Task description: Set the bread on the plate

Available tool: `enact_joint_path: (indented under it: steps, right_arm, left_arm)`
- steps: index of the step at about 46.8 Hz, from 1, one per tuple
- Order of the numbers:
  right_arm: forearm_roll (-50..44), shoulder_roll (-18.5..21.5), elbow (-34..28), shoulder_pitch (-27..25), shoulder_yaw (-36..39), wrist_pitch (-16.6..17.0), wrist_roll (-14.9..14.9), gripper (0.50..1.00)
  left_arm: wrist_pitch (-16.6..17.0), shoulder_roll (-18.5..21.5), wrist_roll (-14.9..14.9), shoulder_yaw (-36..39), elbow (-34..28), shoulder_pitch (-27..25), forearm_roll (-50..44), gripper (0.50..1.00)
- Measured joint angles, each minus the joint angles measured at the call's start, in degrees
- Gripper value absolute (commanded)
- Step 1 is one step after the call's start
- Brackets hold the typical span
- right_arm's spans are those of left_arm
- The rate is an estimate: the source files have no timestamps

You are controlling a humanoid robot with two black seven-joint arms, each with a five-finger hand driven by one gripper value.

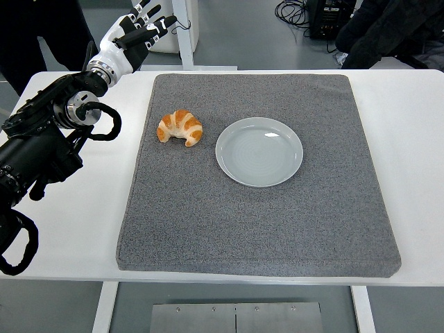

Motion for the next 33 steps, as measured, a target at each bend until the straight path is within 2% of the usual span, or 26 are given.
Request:
enact_joint_path:
  steps: [33]
  right_arm:
    - [0.0, 0.0, 0.0, -0.01, 0.02, 0.0, 0.0, 1.0]
  left_arm:
    - [0.44, -0.46, -0.38, 0.7, -0.11, 0.08, -1.54, 0.996]
